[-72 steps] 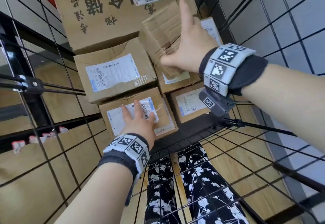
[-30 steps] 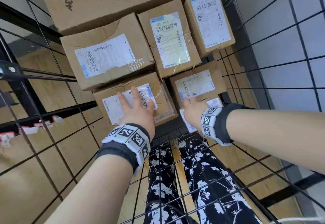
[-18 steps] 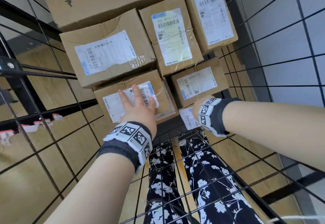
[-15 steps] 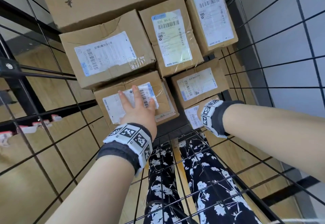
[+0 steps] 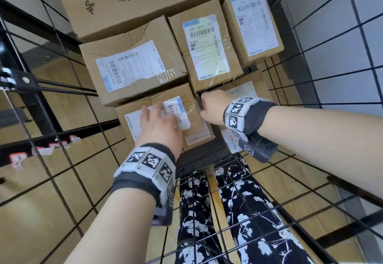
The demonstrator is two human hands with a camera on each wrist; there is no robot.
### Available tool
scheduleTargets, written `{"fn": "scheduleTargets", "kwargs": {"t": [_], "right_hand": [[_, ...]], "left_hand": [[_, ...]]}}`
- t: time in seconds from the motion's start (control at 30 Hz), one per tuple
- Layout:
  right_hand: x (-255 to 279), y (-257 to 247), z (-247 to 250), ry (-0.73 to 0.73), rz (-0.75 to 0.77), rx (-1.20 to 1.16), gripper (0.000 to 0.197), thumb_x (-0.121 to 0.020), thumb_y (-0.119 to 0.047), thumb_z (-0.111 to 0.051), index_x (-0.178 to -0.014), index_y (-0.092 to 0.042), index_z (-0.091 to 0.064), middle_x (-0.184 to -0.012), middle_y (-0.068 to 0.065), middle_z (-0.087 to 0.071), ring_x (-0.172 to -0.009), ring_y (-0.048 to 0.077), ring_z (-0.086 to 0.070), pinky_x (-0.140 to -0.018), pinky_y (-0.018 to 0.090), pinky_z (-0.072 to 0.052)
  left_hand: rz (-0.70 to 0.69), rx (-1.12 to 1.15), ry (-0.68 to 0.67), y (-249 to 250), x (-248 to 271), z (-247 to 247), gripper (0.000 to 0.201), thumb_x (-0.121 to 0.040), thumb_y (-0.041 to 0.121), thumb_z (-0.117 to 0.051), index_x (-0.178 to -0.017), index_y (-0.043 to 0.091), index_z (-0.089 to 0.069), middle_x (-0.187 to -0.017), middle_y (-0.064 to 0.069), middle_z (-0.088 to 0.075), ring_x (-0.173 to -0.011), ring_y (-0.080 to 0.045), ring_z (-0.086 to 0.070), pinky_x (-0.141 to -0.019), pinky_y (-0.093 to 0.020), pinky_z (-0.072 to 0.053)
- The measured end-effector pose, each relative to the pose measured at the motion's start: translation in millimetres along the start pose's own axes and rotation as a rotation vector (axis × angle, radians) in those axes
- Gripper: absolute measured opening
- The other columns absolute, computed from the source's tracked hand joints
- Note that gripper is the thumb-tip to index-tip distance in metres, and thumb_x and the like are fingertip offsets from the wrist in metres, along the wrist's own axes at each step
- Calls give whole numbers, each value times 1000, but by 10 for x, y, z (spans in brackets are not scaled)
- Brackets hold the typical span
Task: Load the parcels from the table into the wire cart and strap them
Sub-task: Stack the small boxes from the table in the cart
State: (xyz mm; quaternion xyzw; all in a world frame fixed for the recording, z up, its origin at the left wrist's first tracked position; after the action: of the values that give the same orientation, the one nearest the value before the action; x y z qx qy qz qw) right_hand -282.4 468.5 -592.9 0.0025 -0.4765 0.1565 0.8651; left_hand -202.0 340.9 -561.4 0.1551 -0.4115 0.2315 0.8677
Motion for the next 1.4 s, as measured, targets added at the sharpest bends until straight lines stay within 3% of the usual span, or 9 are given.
{"fn": "scheduleTargets", "kwargs": {"t": [0.13,0.27,0.4,0.57,0.83,0.9,1.0,1.2,1.4], "right_hand": [[-27,-150,36,-48,-2,-181,20,-99,-17,-35,-99,-4,-49,-116,16,-60,-93,30,-56,-63,25,-37],[5,-217,-53,-114,5,-366,44,-95,-15,-43,-138,-6,-39,-128,13,-55,-106,28,-57,-75,26,-43],[43,-263,-139,-206,-33,-575,43,-89,-12,-51,-129,2,-47,-103,11,-61,-83,23,-58,-75,34,-54],[159,-91,-195,-293,-109,-789,40,-82,-28,-68,-108,-1,-53,-104,15,-66,-90,29,-70,-82,40,-58],[331,132,-58,-355,-134,-450,88,-78,-77,-43,-130,-6,-51,-117,16,-63,-95,32,-68,-82,38,-57],[309,174,165,-214,-120,-238,84,-83,-75,-37,-128,-5,-54,-114,12,-63,-98,28,-63,-83,31,-52],[363,166,439,-154,-98,-56,59,-92,-58,-40,-108,-6,-63,-71,3,-51,-63,17,-48,-53,22,-34],[400,385,685,-99,-142,93,40,-96,-41,-43,-72,-10,-48,-66,2,-45,-55,14,-38,-48,24,-26],[398,515,971,3,-190,172,36,-94,-35,-48,-68,-11,-46,-64,3,-44,-53,16,-40,-46,23,-27]], "left_hand": [[306,304,200,-337,64,215,49,-92,31,-53,-135,9,-41,-147,-16,-22,-135,-34,-24,-106,-43,-31],[469,599,220,-522,19,200,70,-87,34,-62,-139,2,-28,-140,-22,-37,-126,-39,-42,-101,-45,-37],[505,590,220,-595,10,290,72,-88,40,-60,-140,1,-27,-140,-23,-35,-125,-40,-42,-99,-45,-37],[448,474,158,-511,150,325,65,-88,47,-55,-136,8,-35,-134,-21,-34,-108,-42,-52,-93,-45,-46],[287,136,-163,-388,169,69,68,-90,65,-31,-118,7,-51,-92,-8,-60,-74,-22,-60,-64,-28,-50],[266,242,-264,-292,173,-157,68,-90,65,-31,-114,5,-53,-96,-12,-65,-82,-27,-67,-77,-37,-56],[278,499,-396,-51,221,-399,62,-92,61,-32,-109,4,-45,-108,-22,-63,-89,-35,-69,-82,-47,-56],[346,739,-640,331,258,-492,76,-78,74,-45,-117,9,-43,-85,-16,-65,-67,-26,-66,-73,-38,-58],[179,795,-763,775,326,-643,56,-86,54,-55,-121,11,-45,-102,-12,-65,-68,-19,-67,-69,-31,-58]]}}
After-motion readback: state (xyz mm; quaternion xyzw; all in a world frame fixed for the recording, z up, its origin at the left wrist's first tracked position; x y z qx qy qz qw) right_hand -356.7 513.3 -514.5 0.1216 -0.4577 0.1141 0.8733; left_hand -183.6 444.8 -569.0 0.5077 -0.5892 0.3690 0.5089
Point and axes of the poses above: each hand's wrist, its own x-axis away from the middle knuckle, its own z-axis out of the back of the hand, y = z × x, the point moved 7 cm from there along -x, towards the middle knuckle
